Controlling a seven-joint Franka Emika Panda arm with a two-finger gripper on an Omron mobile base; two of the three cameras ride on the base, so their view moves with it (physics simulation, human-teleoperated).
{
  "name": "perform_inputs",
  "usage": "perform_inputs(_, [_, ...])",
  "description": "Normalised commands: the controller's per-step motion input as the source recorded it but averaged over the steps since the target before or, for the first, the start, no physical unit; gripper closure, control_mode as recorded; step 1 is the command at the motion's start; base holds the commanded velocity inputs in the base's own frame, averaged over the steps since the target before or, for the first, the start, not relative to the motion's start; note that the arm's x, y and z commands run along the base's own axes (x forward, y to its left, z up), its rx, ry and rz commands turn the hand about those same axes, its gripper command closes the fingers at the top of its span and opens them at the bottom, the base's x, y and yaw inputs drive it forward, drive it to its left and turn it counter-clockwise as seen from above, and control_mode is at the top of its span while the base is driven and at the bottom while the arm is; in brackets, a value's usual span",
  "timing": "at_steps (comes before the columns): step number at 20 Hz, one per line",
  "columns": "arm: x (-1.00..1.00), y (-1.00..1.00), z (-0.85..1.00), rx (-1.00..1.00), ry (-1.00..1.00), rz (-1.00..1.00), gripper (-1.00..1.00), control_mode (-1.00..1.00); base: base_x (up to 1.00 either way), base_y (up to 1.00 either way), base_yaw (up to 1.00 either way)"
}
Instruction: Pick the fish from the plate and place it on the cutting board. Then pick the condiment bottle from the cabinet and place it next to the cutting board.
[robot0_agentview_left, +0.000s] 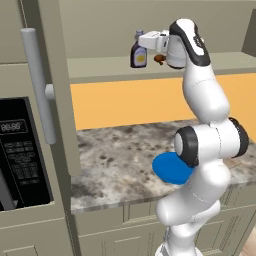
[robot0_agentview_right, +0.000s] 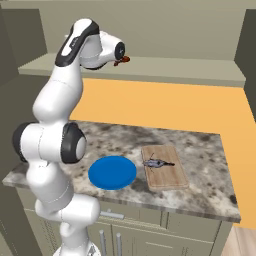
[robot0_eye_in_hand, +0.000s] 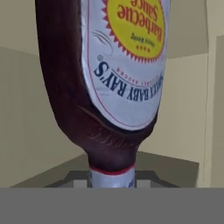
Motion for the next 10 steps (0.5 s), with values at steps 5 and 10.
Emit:
perform_inputs(5, [-0.34,-0.01,-0.01,0.01,-0.03,0.0,1.0,-1.0,0.0,0.0,0.0])
perform_inputs(10, [-0.46,-0.08,0.0,0.02,-0.02,0.0,1.0,-1.0,0.0,0.0,0.0])
